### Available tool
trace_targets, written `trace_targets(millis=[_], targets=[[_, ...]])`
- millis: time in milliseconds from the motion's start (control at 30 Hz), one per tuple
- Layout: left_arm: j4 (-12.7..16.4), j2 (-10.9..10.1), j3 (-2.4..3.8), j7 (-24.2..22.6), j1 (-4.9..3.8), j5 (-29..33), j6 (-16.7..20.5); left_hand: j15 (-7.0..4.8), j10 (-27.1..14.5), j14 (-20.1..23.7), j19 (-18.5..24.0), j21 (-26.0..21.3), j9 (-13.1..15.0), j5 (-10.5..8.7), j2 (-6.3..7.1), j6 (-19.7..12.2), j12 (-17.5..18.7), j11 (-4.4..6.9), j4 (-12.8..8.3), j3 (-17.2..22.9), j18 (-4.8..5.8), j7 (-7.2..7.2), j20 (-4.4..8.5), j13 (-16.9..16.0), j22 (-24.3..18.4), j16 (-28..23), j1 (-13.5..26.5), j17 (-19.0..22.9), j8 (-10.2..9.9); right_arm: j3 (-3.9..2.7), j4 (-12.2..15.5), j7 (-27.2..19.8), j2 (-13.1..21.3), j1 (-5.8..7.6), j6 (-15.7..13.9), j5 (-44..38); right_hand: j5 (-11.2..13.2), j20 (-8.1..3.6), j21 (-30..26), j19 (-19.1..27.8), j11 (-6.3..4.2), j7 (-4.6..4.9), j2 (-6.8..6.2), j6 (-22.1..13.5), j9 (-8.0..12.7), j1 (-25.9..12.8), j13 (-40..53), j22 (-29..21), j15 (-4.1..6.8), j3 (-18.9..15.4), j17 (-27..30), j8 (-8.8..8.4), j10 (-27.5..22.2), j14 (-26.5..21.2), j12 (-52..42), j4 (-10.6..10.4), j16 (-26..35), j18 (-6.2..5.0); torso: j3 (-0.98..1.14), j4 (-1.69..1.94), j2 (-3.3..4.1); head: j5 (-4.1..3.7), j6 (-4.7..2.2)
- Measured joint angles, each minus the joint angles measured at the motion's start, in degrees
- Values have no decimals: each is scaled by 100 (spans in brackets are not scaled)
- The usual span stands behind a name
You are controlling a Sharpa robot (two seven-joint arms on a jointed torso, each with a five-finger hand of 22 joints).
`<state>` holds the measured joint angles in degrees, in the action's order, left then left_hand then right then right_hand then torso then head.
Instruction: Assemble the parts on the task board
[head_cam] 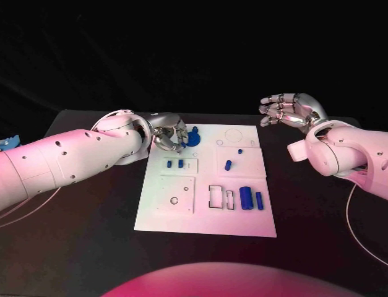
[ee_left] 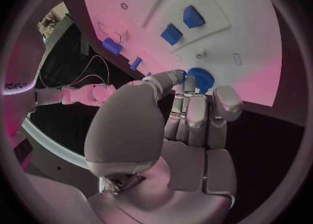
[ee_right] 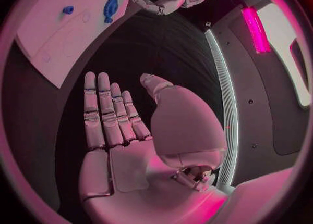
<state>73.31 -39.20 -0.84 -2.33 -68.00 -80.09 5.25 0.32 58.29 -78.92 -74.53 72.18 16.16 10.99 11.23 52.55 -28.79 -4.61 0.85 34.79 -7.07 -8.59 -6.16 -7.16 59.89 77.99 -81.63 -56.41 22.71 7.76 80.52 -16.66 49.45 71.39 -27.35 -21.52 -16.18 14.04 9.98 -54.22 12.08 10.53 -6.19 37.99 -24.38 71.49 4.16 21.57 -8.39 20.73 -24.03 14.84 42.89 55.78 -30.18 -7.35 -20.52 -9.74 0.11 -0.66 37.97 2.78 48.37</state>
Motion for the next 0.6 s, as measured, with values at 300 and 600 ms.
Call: trace_targets(millis=[300,600], targets=[[-60,-32,1,58,6,57,-127,0,19,0,0,0,6,0,0,0,37,12,0,0,0,0,0,8,-8,0,0,34,0,-1,-5,-6,-5,0,0,0,0,0,-21,0,0,0,0,0,0,0,0,0,0,0,0,0,0,0,0,0,0,0,-1,-13,1,24,-7],[-151,-32,-2,123,13,57,-277,0,61,0,0,0,13,0,1,51,68,20,0,0,-1,11,0,8,-17,0,61,86,0,0,-7,-13,-5,-1,-1,0,0,0,-21,0,0,0,0,0,0,0,1,0,0,0,0,0,0,0,0,0,0,0,2,-16,2,15,2]])
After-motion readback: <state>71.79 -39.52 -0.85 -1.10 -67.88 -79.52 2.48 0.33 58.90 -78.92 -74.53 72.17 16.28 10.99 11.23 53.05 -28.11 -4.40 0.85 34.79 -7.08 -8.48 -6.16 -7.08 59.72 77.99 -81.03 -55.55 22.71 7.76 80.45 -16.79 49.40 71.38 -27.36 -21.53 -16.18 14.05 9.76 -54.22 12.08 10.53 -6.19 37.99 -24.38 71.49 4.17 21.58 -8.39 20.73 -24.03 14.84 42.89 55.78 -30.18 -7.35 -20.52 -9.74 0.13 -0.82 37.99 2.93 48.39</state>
